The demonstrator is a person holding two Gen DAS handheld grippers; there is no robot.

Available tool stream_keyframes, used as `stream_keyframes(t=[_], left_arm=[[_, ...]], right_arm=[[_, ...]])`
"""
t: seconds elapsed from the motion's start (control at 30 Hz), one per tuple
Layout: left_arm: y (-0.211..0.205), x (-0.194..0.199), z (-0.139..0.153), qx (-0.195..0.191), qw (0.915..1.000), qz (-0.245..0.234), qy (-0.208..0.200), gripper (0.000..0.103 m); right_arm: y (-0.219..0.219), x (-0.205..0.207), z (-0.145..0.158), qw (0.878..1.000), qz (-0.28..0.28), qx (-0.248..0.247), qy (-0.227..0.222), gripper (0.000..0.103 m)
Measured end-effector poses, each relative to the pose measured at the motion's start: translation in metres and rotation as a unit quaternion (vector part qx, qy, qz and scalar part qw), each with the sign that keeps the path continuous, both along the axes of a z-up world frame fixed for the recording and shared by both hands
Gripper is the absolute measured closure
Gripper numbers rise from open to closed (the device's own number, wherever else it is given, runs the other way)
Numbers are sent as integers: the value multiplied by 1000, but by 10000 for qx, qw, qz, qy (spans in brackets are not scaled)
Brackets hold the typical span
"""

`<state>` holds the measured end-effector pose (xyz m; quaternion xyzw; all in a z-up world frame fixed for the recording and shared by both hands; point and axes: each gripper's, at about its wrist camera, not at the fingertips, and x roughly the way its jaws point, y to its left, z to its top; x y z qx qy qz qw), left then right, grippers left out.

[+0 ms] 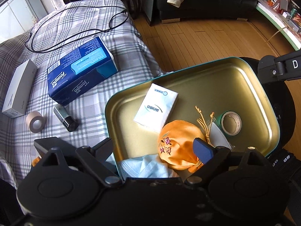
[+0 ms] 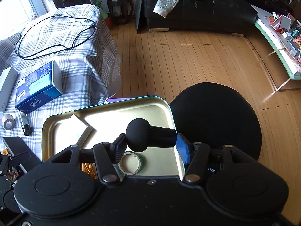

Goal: Organize soft objects
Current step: 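Carry the pouch and black stick into the gold tray and open both grippers, then withdraw both grippers from the gold tray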

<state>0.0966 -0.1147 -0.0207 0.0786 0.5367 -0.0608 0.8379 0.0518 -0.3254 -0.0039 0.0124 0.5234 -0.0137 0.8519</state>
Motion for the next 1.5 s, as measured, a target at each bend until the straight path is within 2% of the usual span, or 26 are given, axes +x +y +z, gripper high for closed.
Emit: stream_keyframes(t=[0.23, 0.53, 1.17, 1.5], left_arm=[[5, -2, 0, 26, 10000, 80, 0, 11], [6, -2, 0, 35, 10000, 79, -11, 10], [13, -13, -5, 15, 9998, 185, 71, 8], [29, -25, -5, -28, 9996, 295, 20, 8]], right_arm=[[17, -3, 4, 9991, 358, -142, -167, 47], [19, -1, 5, 9990, 393, -57, -217, 46], [26, 3, -2, 9988, 420, -254, 42, 46], [38, 6, -6, 9980, 510, -362, 123, 46]])
